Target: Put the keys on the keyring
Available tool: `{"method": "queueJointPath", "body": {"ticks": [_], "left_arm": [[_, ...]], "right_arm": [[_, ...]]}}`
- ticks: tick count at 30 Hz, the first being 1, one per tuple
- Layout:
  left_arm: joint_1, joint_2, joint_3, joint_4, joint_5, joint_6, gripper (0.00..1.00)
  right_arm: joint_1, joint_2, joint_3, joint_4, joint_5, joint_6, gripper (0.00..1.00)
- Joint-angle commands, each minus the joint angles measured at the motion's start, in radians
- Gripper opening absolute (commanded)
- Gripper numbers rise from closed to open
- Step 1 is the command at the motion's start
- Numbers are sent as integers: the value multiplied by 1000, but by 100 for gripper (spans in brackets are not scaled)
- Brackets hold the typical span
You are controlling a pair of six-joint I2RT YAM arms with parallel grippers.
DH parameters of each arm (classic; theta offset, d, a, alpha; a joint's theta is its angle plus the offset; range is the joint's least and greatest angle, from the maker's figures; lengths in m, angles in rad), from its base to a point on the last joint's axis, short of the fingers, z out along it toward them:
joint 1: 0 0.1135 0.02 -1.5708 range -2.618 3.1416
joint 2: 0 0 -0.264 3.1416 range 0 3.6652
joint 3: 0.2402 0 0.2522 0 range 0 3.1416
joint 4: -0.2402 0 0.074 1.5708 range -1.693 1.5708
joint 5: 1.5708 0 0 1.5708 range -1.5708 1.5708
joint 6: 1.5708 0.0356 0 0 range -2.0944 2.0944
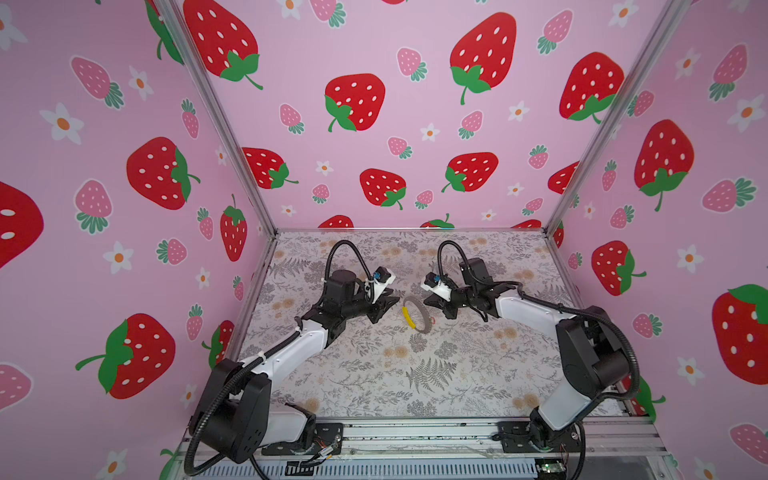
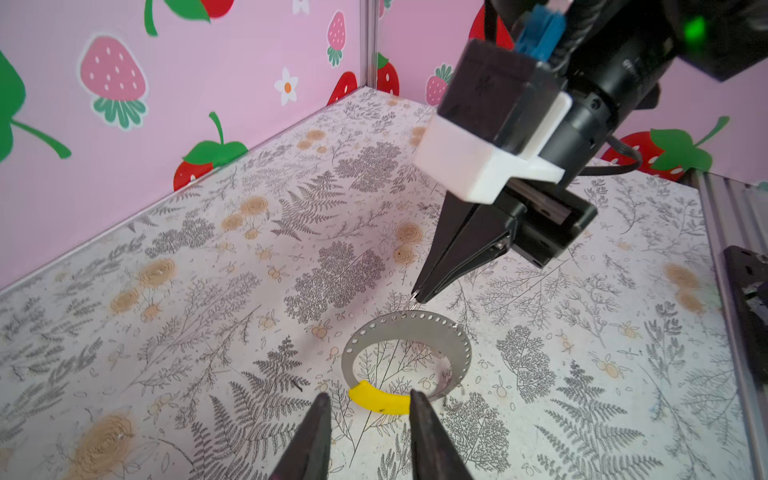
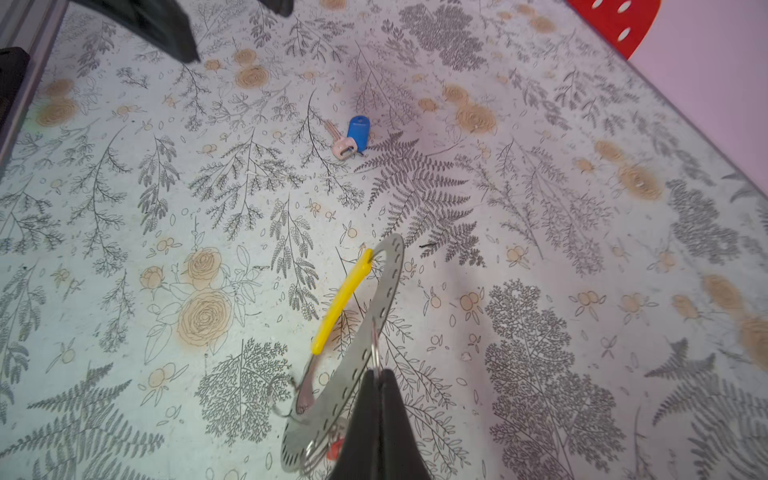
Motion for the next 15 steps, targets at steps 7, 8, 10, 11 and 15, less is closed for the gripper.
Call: {"method": "queueJointPath", "body": {"ticks": [7, 8, 10, 11, 15], "left_arm": [[-120, -119, 20, -71, -20, 190, 32], [-129, -118, 34, -84, -29, 205, 31], [-142, -113, 62, -106, -45, 230, 31], [-148, -108, 78, -114, -51, 242, 31], [-160, -88, 143, -151, -82, 295, 31]], "right_arm": [[8, -206, -87, 133, -4, -18, 0], [9, -228, -93, 138, -2, -38, 0], [12, -275, -113, 166, 12, -60, 0], [12, -298, -120, 177, 16, -72, 0], [12, -364, -113, 161, 16, -125, 0]]}}
